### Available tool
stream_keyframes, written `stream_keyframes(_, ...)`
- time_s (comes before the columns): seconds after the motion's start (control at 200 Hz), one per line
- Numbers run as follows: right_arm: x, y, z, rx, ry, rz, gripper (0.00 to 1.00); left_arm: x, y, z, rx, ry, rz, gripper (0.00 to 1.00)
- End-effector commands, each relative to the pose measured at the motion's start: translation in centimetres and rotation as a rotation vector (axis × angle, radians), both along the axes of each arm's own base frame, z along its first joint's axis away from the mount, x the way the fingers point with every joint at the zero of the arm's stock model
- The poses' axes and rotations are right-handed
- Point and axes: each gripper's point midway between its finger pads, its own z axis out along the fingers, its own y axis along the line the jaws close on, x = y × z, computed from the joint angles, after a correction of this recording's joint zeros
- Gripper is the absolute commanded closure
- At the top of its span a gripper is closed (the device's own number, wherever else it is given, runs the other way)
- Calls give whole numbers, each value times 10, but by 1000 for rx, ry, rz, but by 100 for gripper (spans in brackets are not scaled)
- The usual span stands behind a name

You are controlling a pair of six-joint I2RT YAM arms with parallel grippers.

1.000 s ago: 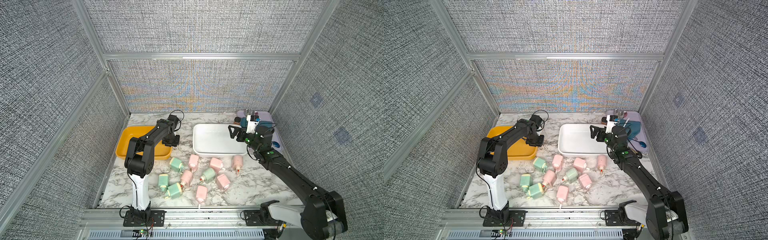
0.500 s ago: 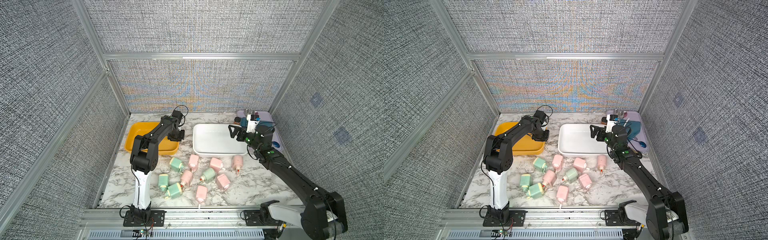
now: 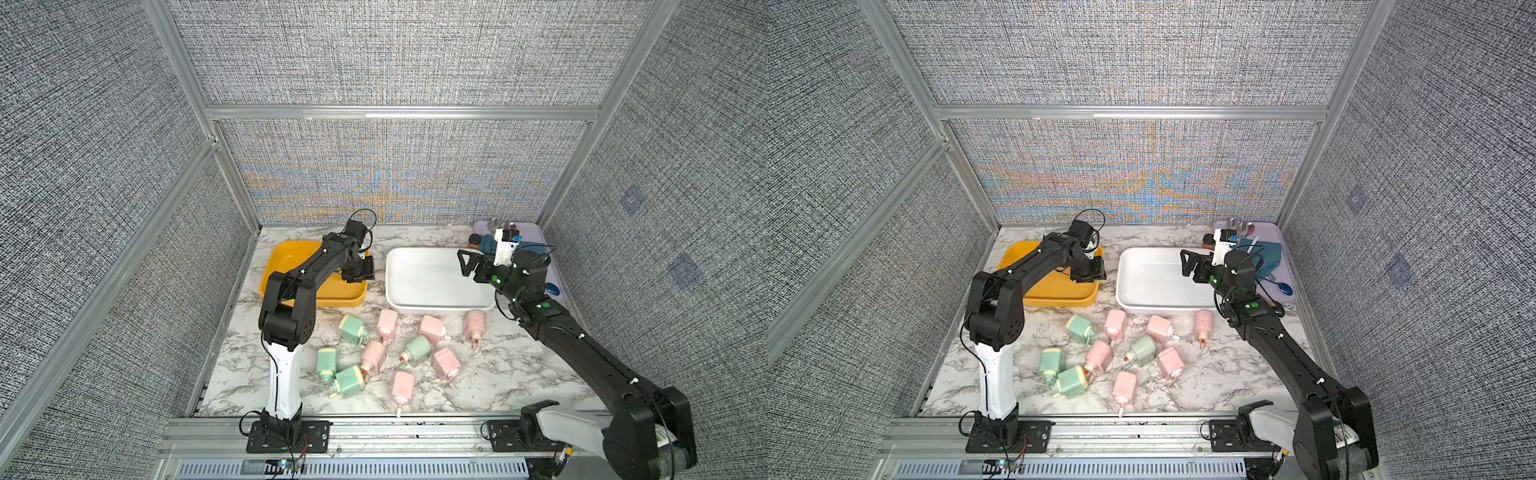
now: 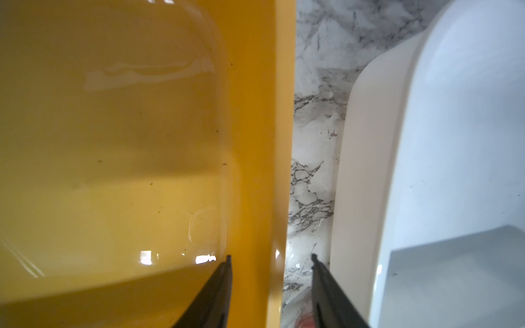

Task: Place the pencil sharpeners by color into the storage box
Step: Move the storage box to the center of the board.

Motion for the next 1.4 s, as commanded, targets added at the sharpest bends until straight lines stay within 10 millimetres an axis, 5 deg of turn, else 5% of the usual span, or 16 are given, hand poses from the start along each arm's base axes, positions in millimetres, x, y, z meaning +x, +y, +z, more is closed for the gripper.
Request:
stream_keyframes(0.0, 1, -2, 5, -8, -13, -10, 1, 13, -16, 16, -116, -84, 37, 24)
stream_keyframes(0.125, 3, -1, 5, -7, -12, -9, 1, 15, -24, 17, -133, -122, 31, 1)
stream_keyframes(0.45, 2, -3, 1, -19, -6, -19, 1, 7, -59, 2, -108, -87, -50, 1)
stream_keyframes(1.396, -2, -3, -6, -26, 9, -10, 1, 1, -93, 3, -176, 0, 131, 1)
